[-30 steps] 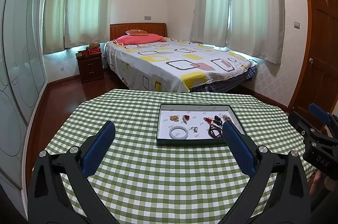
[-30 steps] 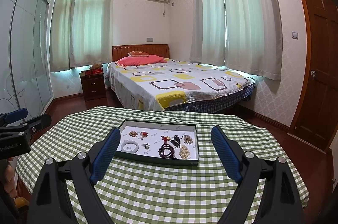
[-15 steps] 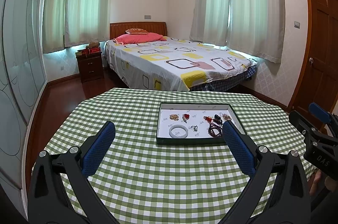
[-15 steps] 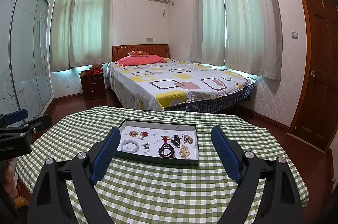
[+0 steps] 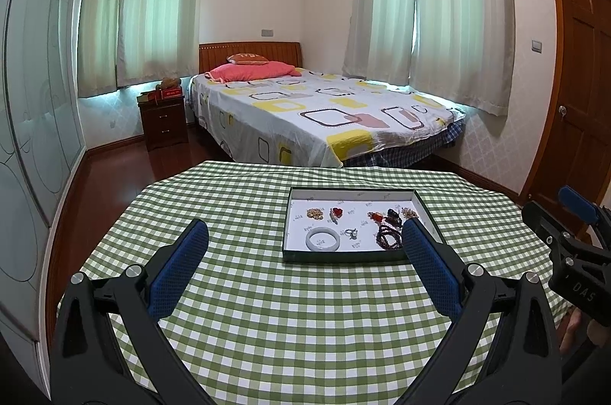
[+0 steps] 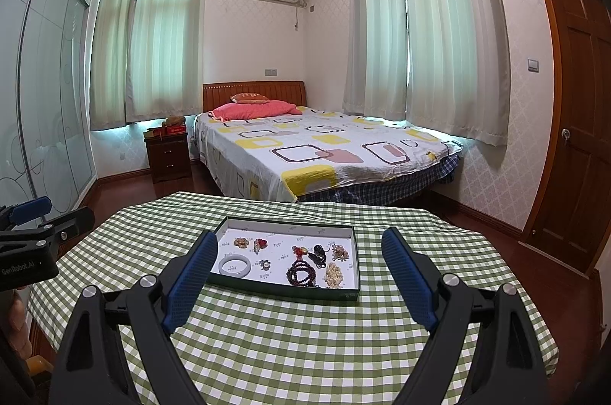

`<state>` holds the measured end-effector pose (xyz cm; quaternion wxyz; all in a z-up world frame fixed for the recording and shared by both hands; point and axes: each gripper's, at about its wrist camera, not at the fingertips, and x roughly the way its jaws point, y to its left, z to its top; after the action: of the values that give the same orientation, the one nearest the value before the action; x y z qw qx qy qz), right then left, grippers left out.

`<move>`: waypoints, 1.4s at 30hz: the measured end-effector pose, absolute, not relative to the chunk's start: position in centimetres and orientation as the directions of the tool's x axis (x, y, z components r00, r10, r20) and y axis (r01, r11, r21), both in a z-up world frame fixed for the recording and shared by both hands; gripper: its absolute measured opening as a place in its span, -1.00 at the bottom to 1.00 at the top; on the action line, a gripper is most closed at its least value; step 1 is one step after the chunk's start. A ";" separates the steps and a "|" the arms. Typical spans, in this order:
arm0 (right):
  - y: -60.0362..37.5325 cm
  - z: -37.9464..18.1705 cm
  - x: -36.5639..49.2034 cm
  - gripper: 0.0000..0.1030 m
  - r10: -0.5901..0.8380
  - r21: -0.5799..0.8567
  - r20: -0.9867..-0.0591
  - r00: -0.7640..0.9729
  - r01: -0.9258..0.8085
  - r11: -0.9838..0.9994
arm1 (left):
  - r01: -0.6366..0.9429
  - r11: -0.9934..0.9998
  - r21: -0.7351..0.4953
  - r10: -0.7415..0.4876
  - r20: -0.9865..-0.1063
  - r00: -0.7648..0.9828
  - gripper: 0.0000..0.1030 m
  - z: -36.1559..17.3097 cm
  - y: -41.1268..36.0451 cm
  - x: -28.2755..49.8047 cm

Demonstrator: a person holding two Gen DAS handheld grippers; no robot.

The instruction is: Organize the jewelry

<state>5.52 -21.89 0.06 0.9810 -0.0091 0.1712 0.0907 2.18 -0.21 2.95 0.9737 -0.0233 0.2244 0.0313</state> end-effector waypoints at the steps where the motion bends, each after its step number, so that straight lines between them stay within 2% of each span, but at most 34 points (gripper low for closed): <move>1: -21.9 0.1 5.5 0.65 0.176 0.013 -0.337 0.925 -0.182 0.983 | -0.072 0.997 -0.032 0.051 -0.439 0.897 0.91 3.0 -0.2 2.2; 31: -22.0 -0.5 5.3 0.65 0.177 0.013 -0.357 0.917 -0.184 0.983 | -0.053 0.998 -0.025 0.038 -0.415 0.909 0.91 2.5 -0.9 2.1; 38: -22.0 -0.7 5.5 0.65 0.177 0.018 -0.362 0.915 -0.183 0.983 | -0.075 0.997 -0.030 0.056 -0.422 0.905 0.91 2.2 -0.2 2.4; 42: -22.0 -1.1 5.8 0.65 0.176 0.020 -0.371 0.912 -0.181 0.983 | -0.068 0.997 -0.048 0.039 -0.456 0.889 0.91 1.3 0.1 3.3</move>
<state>5.85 -21.98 -1.07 0.9777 -0.0073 0.1890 0.0914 3.30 0.13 1.34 0.9713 -0.0313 0.2340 0.0276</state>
